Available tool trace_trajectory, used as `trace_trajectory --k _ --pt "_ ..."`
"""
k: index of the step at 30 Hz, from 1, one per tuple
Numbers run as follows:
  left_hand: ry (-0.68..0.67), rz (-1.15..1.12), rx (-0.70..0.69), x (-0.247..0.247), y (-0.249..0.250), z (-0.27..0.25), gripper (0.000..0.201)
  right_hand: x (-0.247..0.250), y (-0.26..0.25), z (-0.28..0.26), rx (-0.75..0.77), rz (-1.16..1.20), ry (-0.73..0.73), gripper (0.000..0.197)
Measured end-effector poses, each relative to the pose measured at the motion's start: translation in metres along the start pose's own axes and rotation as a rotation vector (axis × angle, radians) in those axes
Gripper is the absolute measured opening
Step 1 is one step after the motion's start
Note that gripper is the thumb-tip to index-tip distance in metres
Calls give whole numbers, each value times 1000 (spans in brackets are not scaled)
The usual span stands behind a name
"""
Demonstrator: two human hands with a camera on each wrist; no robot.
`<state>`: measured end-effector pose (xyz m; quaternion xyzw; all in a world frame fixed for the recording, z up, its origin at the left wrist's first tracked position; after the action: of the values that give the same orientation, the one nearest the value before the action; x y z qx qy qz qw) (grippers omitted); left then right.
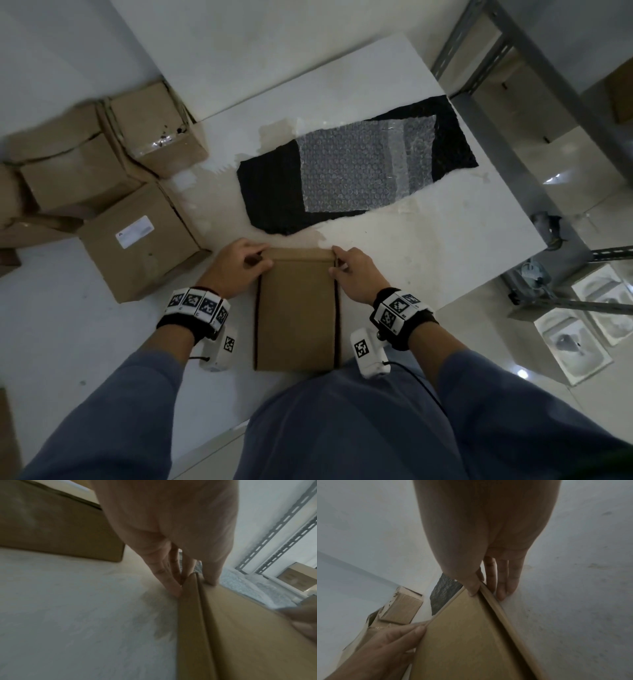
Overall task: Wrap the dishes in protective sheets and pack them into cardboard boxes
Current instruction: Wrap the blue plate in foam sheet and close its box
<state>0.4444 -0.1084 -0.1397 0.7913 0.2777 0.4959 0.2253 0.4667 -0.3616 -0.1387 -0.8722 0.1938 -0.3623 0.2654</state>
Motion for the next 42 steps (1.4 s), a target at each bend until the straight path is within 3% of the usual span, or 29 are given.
trace_trajectory --k 10,22,28,34,37,42 --pt "201 -153 108 -23 -26 -58 34 -11 -27 5 48 -147 -34 32" --pt "345 -198 78 -21 -24 -67 19 -7 -32 9 98 -248 -97 33" --pt "328 -178 173 -28 -14 -72 20 -10 -31 4 124 -250 -86 30" --pt "168 -190 362 -45 -18 -90 52 -11 -29 -3 59 -241 -62 43" --pt "92 -195 406 -51 -19 -92 65 -12 -36 1 56 -294 -85 34" --pt "61 -286 426 -37 -12 -79 47 -14 -42 7 32 -342 -142 23"
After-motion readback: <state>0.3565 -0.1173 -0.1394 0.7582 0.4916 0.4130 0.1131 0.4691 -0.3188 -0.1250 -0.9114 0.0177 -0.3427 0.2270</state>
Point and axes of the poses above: each hand's wrist, its own z-axis towards the middle knuckle, its own x-axis out of the back of the hand, y = z × x, the point moved 5 cm from there along z, towards the middle knuckle, and after that the axes turned 1 degree about z, right-handed, at the moved point
